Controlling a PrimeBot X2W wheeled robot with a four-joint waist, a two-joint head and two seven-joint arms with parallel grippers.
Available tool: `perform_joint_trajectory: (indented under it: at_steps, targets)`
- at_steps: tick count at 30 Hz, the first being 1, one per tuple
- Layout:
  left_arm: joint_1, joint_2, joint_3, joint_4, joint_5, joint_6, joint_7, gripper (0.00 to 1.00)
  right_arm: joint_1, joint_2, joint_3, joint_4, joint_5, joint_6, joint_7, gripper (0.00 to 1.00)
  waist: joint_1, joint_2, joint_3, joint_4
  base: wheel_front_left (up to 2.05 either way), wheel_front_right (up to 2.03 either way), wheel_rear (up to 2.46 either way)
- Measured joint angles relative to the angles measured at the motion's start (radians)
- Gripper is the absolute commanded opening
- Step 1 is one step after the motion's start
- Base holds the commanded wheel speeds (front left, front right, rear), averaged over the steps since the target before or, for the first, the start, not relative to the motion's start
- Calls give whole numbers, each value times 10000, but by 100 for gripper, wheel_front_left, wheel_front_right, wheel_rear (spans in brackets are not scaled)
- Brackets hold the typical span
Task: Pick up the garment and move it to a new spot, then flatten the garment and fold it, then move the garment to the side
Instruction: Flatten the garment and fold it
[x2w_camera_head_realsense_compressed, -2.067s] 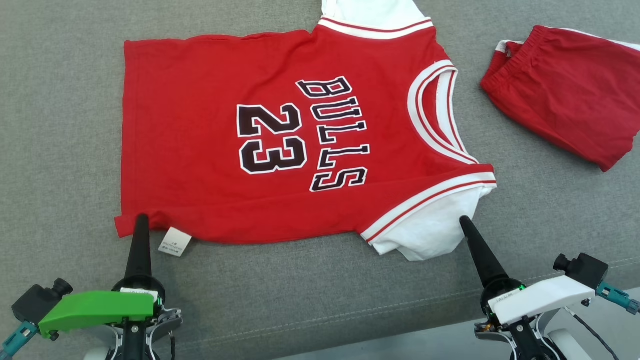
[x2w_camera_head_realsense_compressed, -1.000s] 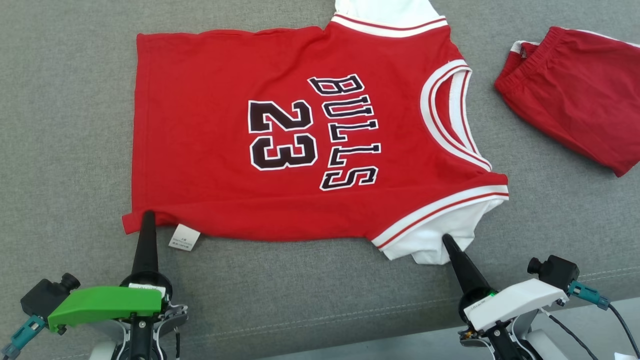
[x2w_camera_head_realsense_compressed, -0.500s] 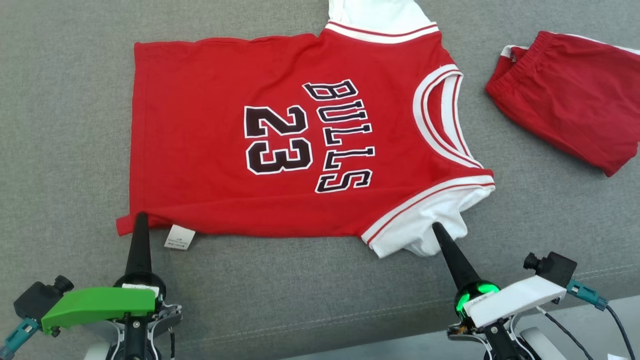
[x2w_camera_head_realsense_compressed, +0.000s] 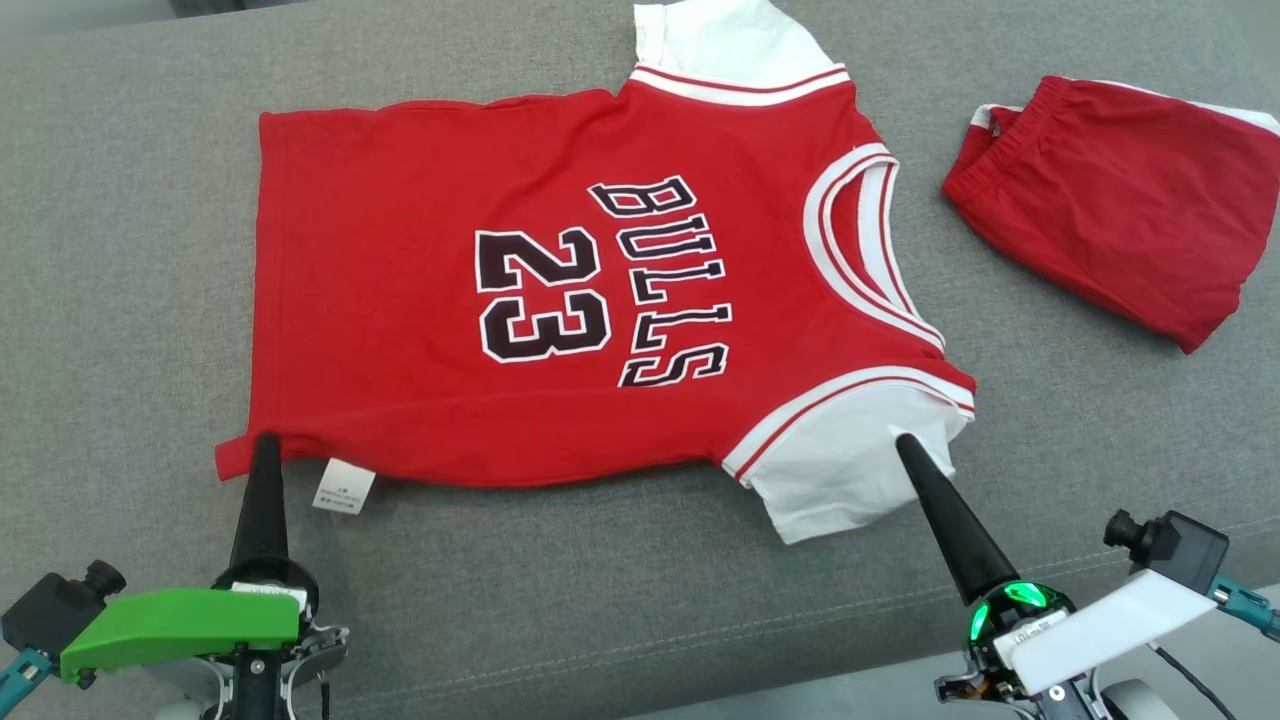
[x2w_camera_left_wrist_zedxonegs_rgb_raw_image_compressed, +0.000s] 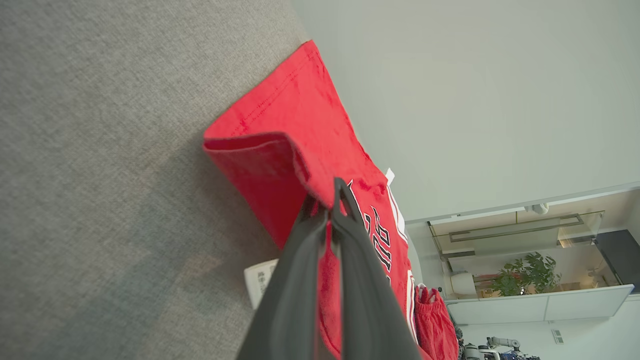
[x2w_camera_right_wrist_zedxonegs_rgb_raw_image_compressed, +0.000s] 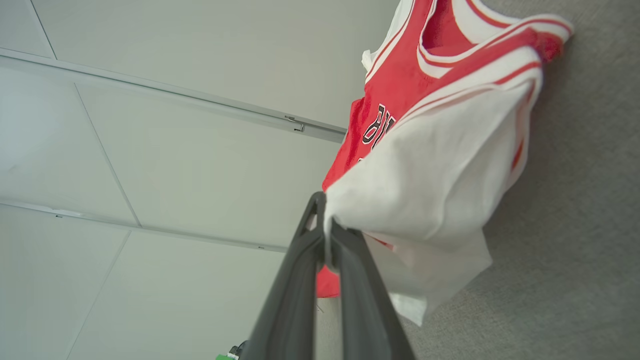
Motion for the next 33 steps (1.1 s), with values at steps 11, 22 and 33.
perform_joint_trajectory:
  at_steps: [11,22,33]
  targets:
    - [501,157,36,-610,19,288,13,0,798,-499,-435,-1160,332,0,-146,0,0,0,6,32,0,0,0]
    - [766,205,58,-1177,19,548,113,0,1170,-846,-500,-1532,362,-2,-98,0,0,0,162,53,0,0,0]
    - [635,830,-362,-1680,424,798,884,0,-5,-755,-568,-1329,378,-932,359,0,0,0,774,-26,0,0,0]
